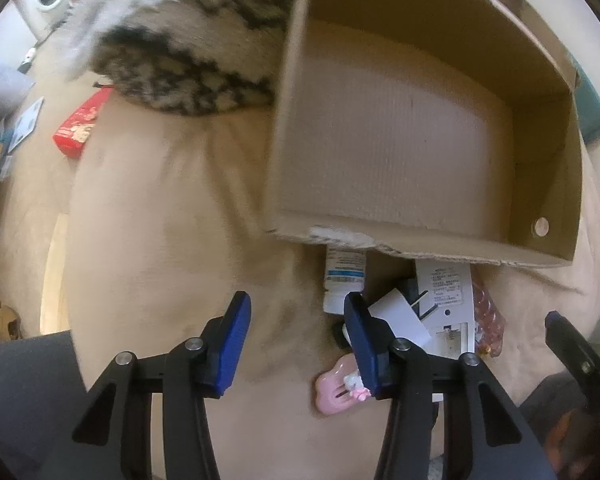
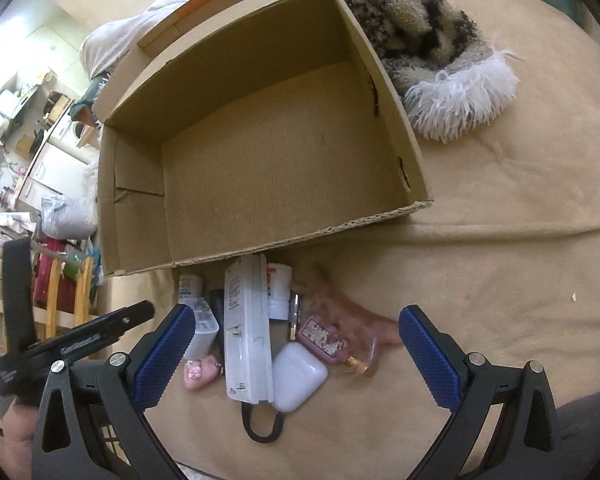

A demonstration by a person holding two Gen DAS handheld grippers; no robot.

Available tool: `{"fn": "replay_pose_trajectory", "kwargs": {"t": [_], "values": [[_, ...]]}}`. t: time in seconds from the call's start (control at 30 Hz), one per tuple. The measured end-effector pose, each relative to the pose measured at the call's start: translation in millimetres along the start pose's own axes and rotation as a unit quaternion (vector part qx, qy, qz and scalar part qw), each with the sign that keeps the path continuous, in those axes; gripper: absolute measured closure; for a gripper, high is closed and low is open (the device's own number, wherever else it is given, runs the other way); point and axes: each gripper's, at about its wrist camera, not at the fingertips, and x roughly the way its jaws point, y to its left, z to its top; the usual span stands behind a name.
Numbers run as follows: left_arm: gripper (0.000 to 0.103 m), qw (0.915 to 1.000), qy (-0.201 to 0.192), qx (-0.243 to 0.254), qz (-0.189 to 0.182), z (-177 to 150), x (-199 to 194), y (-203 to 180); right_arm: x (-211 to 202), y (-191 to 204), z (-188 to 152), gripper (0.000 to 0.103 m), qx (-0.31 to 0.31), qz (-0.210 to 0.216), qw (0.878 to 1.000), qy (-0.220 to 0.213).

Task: Organize rigid objects
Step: 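Grasp the white medicine bottle with left tool while right tool grasps pink claw clip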

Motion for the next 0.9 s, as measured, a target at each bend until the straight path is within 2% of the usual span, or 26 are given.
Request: {"fn": "replay_pose_trajectory", "kwargs": {"t": [0.1, 0.27, 0.33, 0.4, 0.43, 0.47, 0.63, 0.77, 0.83, 0.9], "values": [[0.058, 0.9999, 0.008, -0.006, -0.001, 9, 14, -3, 2, -2, 0, 0.0, 0.007, 0.019, 1.0, 0.006], [0.059, 0.9988, 0.041, 0.007, -0.026, 25, 40, -19, 2, -6, 0, 0.0, 0.014, 0.014, 1.0, 0.009], [0.065, 0.9981, 0.055, 0.01, -0.026, 28, 49, -26, 3, -7, 1, 0.001, 0.017, 0.015, 1.0, 0.013], [0.069, 0.9979, 0.061, 0.017, -0.015, 30, 57, -29, 6, -9, 2, 0.011, 0.022, 0.02, 0.999, 0.022], [0.076, 0.9977, 0.064, 0.023, -0.008, 30, 60, -30, 8, -11, 3, 0.013, 0.03, 0.024, 0.999, 0.028], [0.079, 0.9977, 0.061, 0.027, 0.0, 30, 61, -31, 9, -15, 4, 0.013, 0.037, 0.023, 0.999, 0.031], [0.079, 0.9976, 0.061, 0.032, -0.001, 31, 53, -29, 24, -34, 6, 0.013, 0.071, -0.033, 0.995, 0.066], [0.079, 0.9982, 0.054, 0.024, 0.006, 32, 44, -22, 46, -37, 2, 0.018, 0.079, -0.055, 0.989, 0.11], [0.079, 0.9986, 0.048, 0.023, 0.008, 26, 41, -13, 55, -37, 1, 0.02, 0.085, -0.072, 0.987, 0.116], [0.079, 0.9988, 0.045, 0.017, 0.005, 26, 38, -10, 62, -38, 3, 0.02, 0.1, -0.066, 0.985, 0.12]]}}
